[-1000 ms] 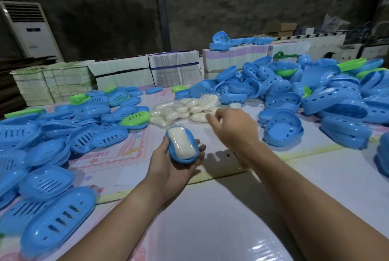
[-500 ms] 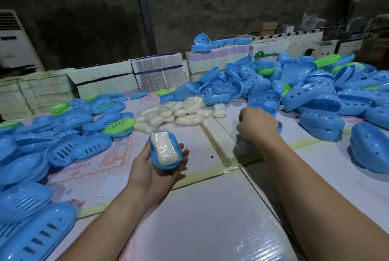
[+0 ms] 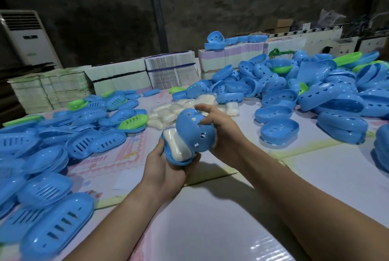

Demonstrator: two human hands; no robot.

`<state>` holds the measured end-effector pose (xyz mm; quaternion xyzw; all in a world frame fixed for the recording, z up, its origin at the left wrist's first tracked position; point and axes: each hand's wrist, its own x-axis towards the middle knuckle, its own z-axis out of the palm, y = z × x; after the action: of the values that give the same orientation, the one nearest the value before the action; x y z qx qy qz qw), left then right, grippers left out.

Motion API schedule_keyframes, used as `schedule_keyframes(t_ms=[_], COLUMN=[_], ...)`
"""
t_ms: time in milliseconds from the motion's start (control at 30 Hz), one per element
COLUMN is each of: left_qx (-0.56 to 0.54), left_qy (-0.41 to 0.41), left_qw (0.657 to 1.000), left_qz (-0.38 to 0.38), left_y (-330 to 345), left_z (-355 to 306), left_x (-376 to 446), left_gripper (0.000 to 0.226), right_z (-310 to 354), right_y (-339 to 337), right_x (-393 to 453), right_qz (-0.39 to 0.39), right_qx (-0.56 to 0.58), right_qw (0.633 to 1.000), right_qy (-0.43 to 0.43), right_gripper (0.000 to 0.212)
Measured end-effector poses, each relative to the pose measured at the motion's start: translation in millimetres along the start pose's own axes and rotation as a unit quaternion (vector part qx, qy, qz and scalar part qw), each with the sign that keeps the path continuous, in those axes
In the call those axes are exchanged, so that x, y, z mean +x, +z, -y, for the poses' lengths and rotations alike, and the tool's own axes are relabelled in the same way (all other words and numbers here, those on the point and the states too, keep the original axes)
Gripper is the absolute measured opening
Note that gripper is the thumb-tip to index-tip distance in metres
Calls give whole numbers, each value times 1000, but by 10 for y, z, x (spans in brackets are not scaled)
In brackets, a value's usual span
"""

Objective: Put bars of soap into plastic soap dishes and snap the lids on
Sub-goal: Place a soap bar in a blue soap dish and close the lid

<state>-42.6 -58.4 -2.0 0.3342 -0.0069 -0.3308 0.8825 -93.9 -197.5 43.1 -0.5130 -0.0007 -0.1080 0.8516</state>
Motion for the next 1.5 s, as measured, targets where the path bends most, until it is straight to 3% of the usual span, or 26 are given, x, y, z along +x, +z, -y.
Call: schedule_keyframes(t_ms=[67, 200, 433, 533, 767, 933, 1200, 1500], left_qx=[-24, -49, -54, -21, 32, 42, 100, 110], left_qy=[-10, -15, -32, -32, -12, -5, 7, 13], left_qw=[1000, 999, 998, 999, 999, 998, 994, 994], left_qz=[10, 1, 18, 20, 28, 45, 51, 16], left_y=[8, 1, -47, -74, -98, -114, -83, -26], left_z=[-14, -47, -47, -45, -61, -71, -52, -60], left_x=[-10, -4, 14, 53, 82, 64, 46, -15], left_gripper=[50, 51, 55, 55, 54, 53, 42, 53], right_z=[-108, -179, -197, -163, -168, -163, -112, -189], right_y=[12, -71, -183, -194, -175, -126, -66, -8], right_x=[27, 91, 65, 67, 55, 51, 14, -5], right_qz=[-24, -90, -84, -81, -96, -81, -105, -75], right_qx=[-80, -295, -592, -633, -550, -474, -478, -459], right_qw=[996, 951, 801, 770, 829, 877, 868, 884], right_qy=[11, 3, -17, 0, -20, -25, -81, -41], right_gripper=[37, 30, 68, 72, 69, 53, 57, 58])
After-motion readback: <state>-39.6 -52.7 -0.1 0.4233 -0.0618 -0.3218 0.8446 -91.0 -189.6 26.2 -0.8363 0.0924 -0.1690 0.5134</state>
